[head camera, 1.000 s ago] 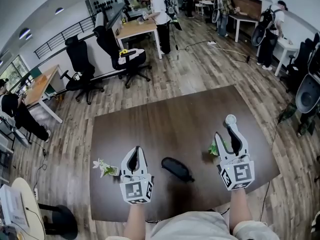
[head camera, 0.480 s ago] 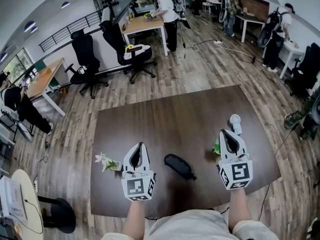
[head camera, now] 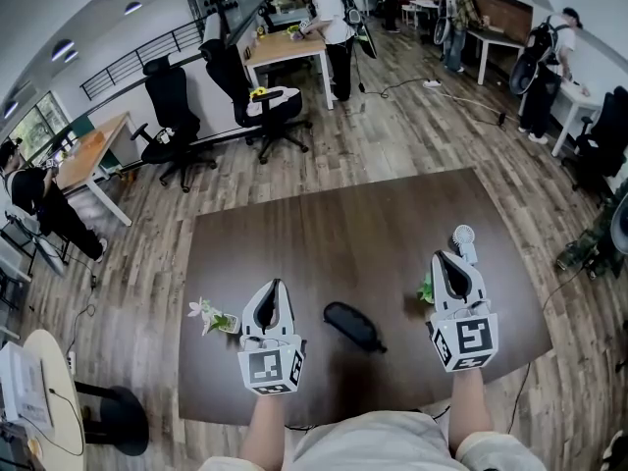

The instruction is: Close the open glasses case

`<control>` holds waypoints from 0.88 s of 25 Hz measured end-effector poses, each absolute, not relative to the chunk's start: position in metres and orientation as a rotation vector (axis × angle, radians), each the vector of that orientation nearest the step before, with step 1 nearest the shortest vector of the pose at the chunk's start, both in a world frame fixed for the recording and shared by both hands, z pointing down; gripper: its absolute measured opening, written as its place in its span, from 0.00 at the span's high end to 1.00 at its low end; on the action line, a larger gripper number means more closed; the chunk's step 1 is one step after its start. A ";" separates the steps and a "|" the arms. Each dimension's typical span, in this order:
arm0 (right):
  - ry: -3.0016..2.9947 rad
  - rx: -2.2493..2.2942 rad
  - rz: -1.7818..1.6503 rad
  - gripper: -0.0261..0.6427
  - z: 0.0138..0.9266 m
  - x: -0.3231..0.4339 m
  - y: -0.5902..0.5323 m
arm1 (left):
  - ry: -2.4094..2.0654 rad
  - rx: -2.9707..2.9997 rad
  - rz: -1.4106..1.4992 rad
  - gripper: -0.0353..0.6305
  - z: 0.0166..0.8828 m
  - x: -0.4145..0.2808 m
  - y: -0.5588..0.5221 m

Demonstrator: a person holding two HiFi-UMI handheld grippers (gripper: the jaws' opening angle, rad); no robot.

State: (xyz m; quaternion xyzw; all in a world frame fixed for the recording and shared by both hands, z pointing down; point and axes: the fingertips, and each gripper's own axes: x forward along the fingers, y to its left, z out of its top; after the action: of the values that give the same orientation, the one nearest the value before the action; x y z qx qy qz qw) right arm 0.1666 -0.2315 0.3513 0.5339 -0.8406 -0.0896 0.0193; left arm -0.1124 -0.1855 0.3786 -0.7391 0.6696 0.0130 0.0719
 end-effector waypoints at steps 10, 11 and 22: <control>-2.628 1.635 -0.292 0.96 0.349 0.160 -0.230 | 2.028 -2.201 0.048 0.94 0.378 -0.118 -0.180; -2.630 1.634 -0.293 0.96 0.349 0.160 -0.230 | 2.030 -2.199 0.048 0.94 0.377 -0.117 -0.180; -2.562 1.598 -0.234 0.96 0.378 0.154 -0.237 | 2.090 -2.210 0.005 0.94 0.401 -0.125 -0.177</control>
State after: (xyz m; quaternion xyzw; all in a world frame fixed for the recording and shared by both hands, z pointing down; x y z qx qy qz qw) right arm 0.1537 -0.2370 0.3781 0.5268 -0.8446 -0.0773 0.0564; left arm -0.1251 -0.1774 0.4008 -0.7256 0.6863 0.0015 0.0500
